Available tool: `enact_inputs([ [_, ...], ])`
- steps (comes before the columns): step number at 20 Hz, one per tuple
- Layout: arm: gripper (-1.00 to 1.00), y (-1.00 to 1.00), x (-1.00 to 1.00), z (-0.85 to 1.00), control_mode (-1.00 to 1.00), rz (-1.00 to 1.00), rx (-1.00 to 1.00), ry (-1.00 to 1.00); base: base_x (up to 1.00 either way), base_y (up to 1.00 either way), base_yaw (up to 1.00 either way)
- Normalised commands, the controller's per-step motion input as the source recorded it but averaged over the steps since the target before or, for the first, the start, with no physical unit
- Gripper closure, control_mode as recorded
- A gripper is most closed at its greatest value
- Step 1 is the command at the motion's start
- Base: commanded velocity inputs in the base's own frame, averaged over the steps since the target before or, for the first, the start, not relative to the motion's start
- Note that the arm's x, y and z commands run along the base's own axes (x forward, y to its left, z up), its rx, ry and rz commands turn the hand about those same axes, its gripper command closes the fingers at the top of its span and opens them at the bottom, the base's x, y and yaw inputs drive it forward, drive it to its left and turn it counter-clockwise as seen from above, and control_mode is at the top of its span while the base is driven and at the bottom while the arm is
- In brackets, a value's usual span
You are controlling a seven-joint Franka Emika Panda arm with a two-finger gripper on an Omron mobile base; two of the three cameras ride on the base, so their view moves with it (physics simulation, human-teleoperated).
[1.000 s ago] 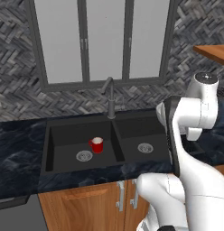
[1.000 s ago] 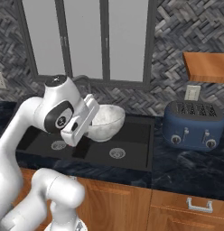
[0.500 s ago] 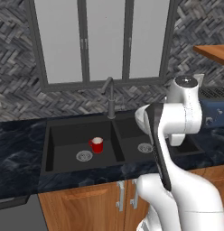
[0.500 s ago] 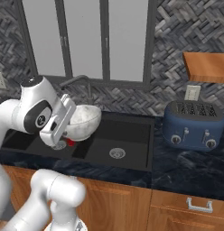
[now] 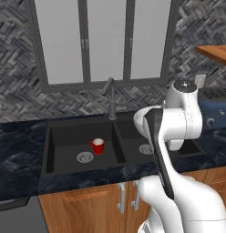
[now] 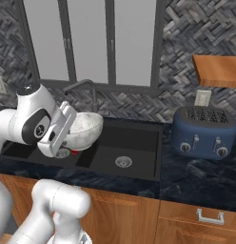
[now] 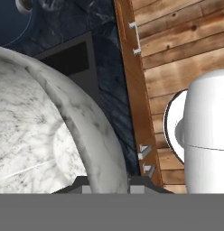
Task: Pick the mug and place it in the sink. Pick the bowl and place it in the open cabinet and then close the cabinet.
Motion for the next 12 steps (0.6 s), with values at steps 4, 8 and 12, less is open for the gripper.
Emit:
enact_inputs([
  [4, 1.00, 0.00, 0.00, 0.00, -1.00, 0.00, 0.00, 0.00, 0.00, 0.00, 0.00],
  [8, 1.00, 0.00, 0.00, 0.00, 1.00, 0.00, 0.00, 0.00, 0.00, 0.00, -0.30],
  [12, 1.00, 0.00, 0.00, 0.00, 1.00, 0.00, 0.00, 0.00, -0.03, 0.00, -0.68],
])
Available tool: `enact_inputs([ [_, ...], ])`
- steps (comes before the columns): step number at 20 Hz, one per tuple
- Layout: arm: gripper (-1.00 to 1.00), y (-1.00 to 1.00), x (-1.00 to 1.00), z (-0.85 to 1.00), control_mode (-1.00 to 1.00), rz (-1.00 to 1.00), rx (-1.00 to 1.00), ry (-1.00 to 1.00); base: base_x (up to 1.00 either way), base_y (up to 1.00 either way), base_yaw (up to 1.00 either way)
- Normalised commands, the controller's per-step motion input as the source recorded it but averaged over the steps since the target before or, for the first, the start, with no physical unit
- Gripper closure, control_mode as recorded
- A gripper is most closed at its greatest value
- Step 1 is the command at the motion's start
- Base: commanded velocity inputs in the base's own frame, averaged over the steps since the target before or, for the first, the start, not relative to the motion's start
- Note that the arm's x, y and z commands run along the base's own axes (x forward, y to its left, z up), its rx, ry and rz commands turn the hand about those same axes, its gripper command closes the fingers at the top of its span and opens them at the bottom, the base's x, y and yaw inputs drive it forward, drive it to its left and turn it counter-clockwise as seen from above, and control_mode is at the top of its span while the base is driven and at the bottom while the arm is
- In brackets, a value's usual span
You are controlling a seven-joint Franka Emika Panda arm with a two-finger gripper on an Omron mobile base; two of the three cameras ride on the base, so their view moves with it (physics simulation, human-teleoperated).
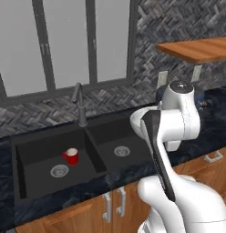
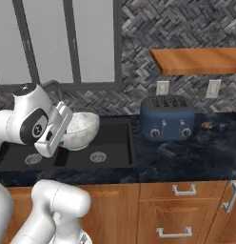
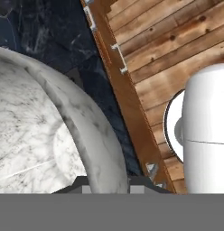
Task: Pick the mug and place it in the sink. Pick the bowl and place it in the open cabinet and then close the cabinet.
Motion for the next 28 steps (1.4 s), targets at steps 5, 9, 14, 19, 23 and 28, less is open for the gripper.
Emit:
enact_inputs([
  [5, 1.00, 0.00, 0.00, 0.00, 1.00, 0.00, 0.00, 0.00, -0.10, 0.00, -0.82],
  [9, 1.00, 0.00, 0.00, 0.00, 1.00, 0.00, 0.00, 0.00, -0.04, 0.00, -0.86],
  [14, 1.00, 0.00, 0.00, 0.00, 1.00, 0.00, 0.00, 0.00, -0.05, 0.00, -0.84],
  [19, 1.00, 0.00, 0.00, 0.00, 1.00, 0.00, 0.00, 0.00, -0.09, -0.03, -0.82],
  [23, 1.00, 0.00, 0.00, 0.00, 1.00, 0.00, 0.00, 0.00, -0.05, -0.04, -0.81],
  [28, 1.00, 0.00, 0.00, 0.00, 1.00, 0.00, 0.00, 0.00, -0.02, -0.02, -0.78],
])
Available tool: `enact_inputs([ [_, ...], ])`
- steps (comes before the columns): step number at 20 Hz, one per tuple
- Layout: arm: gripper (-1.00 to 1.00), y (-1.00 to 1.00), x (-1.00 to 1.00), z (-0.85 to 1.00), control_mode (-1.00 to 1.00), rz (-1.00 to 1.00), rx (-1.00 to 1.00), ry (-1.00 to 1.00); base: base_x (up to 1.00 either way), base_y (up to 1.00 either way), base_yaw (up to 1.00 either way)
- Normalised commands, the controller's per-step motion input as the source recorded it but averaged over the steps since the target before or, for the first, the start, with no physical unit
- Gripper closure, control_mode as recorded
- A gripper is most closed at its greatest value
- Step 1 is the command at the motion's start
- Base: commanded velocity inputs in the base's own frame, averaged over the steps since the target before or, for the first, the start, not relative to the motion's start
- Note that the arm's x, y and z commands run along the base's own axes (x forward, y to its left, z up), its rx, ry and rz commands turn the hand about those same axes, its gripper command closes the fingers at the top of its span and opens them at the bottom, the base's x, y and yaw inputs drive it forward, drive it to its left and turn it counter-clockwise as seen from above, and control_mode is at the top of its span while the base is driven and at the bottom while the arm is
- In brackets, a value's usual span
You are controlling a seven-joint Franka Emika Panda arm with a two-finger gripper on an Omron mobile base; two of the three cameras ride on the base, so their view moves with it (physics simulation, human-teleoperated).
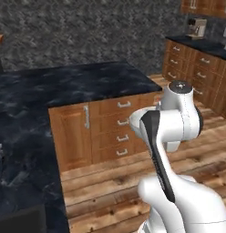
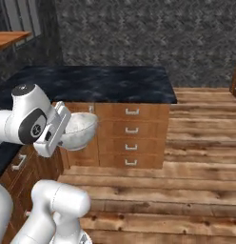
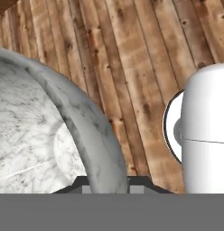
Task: Pick the mug and place it in the sink. Pick the bowl and place it in the open cabinet and then close the cabinet.
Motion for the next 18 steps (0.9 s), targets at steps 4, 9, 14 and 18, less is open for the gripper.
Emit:
enact_inputs([
  [4, 1.00, 0.00, 0.00, 0.00, 1.00, 0.00, 0.00, 0.00, 0.01, 0.03, -0.74],
  [9, 1.00, 0.00, 0.00, 0.00, 1.00, 0.00, 0.00, 0.00, 0.04, 0.07, -0.71],
  [14, 1.00, 0.00, 0.00, 0.00, 1.00, 0.00, 0.00, 0.00, 0.21, 0.00, -0.77],
  [18, 1.00, 0.00, 0.00, 0.00, 1.00, 0.00, 0.00, 0.00, 0.36, 0.00, -0.76],
])
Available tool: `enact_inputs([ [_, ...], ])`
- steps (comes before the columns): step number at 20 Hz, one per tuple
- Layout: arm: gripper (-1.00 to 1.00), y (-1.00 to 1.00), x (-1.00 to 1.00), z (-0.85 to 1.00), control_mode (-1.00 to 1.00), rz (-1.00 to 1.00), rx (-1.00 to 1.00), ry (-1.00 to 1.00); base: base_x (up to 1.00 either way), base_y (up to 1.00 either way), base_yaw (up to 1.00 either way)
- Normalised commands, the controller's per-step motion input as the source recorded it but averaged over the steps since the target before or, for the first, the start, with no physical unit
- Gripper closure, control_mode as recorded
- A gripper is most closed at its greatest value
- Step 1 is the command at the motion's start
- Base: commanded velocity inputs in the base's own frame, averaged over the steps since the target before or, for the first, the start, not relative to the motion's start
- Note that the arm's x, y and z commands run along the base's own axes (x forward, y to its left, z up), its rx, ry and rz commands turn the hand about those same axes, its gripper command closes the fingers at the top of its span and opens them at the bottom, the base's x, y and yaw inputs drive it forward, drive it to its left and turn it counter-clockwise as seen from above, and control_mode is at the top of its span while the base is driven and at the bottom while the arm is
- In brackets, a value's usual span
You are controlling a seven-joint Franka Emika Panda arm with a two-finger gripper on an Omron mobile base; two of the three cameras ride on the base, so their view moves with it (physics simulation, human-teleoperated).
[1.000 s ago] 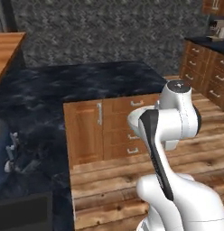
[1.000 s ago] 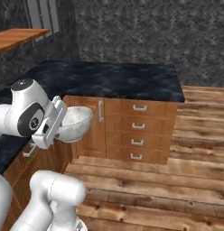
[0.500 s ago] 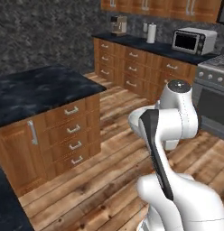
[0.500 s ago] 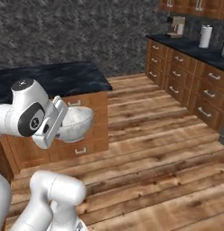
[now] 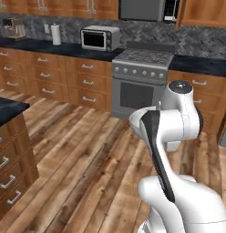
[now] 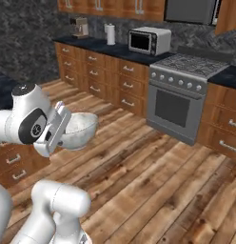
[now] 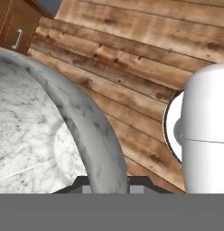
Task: Pick the mug and place it in the sink. Pick the bowl and place it in the open cabinet and then close the cabinet.
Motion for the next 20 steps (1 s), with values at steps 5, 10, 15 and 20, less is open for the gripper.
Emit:
enact_inputs([
  [5, 1.00, 0.00, 0.00, 0.00, 1.00, 0.00, 0.00, 0.00, 0.48, 0.02, -0.70],
  [10, 1.00, 0.00, 0.00, 0.00, 1.00, 0.00, 0.00, 0.00, 0.58, 0.13, -0.41],
  [15, 1.00, 0.00, 0.00, 0.00, 1.00, 0.00, 0.00, 0.00, 0.70, 0.00, -0.14],
  [20, 1.00, 0.00, 0.00, 0.00, 1.00, 0.00, 0.00, 0.00, 1.00, 0.00, -0.22],
])
